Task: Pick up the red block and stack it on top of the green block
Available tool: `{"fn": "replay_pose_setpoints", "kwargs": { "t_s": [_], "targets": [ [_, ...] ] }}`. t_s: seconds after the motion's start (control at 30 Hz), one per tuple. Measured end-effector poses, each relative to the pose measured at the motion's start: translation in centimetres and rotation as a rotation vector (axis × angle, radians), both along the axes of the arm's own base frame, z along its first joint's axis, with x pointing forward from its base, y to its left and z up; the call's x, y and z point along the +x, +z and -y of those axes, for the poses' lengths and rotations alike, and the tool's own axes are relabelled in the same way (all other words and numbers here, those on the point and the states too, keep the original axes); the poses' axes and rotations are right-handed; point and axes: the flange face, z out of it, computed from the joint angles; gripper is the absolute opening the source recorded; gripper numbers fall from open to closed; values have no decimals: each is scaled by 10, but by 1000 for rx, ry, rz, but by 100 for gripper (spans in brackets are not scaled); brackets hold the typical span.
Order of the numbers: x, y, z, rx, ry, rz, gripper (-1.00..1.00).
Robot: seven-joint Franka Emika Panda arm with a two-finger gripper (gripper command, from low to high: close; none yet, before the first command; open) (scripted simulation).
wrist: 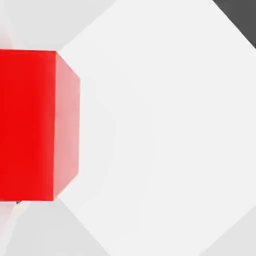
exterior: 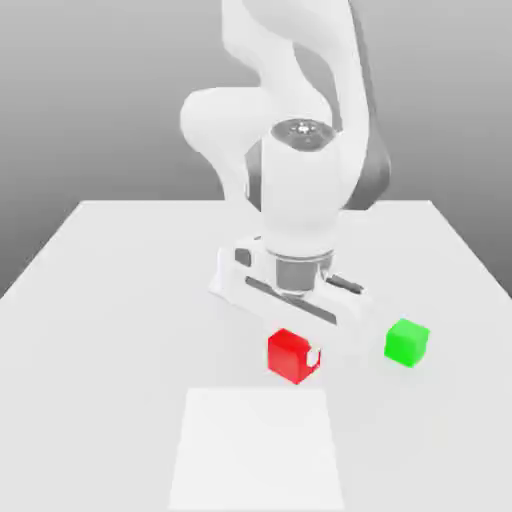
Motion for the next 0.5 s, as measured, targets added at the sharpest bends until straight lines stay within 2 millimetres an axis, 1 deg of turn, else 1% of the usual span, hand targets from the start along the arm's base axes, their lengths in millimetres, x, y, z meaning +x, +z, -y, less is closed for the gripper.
{"fn": "replay_pose_setpoints", "kwargs": {
  "t_s": [0.1, 0.23, 0.37, 0.5],
  "targets": [
    [-15, 5, -35, -1, 60, 0, -100],
    [-41, 11, -78, 0, 140, 0, -100],
    [-72, 16, -115, 0, 219, 0, -100],
    [-109, 21, -147, 2, 299, 0, -100]
  ]
}}
